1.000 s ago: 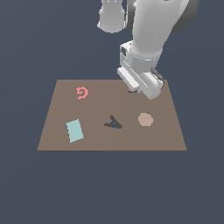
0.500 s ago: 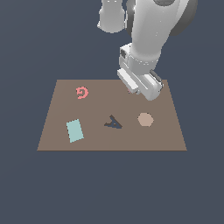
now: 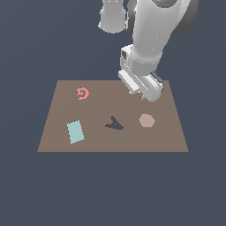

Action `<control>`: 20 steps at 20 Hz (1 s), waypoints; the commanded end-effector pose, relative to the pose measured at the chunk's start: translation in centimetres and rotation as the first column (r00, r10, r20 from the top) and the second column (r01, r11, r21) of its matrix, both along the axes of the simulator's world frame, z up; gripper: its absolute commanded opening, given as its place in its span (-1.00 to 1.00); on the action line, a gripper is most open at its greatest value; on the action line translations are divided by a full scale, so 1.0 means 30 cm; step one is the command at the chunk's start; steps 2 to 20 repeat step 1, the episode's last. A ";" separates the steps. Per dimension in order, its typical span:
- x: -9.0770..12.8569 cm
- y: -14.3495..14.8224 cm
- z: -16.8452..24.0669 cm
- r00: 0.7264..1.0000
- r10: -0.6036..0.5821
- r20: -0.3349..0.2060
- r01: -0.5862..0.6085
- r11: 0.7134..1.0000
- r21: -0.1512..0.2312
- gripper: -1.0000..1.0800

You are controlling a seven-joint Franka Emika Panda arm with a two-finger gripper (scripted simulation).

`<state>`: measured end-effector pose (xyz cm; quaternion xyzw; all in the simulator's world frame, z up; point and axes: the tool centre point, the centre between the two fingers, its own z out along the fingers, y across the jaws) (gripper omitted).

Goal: Insert a designated object into the corresponding slot on a board.

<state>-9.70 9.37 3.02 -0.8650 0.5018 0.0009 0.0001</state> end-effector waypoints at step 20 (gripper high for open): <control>0.000 0.000 0.000 1.000 0.000 0.000 0.000 1.000 0.000 0.92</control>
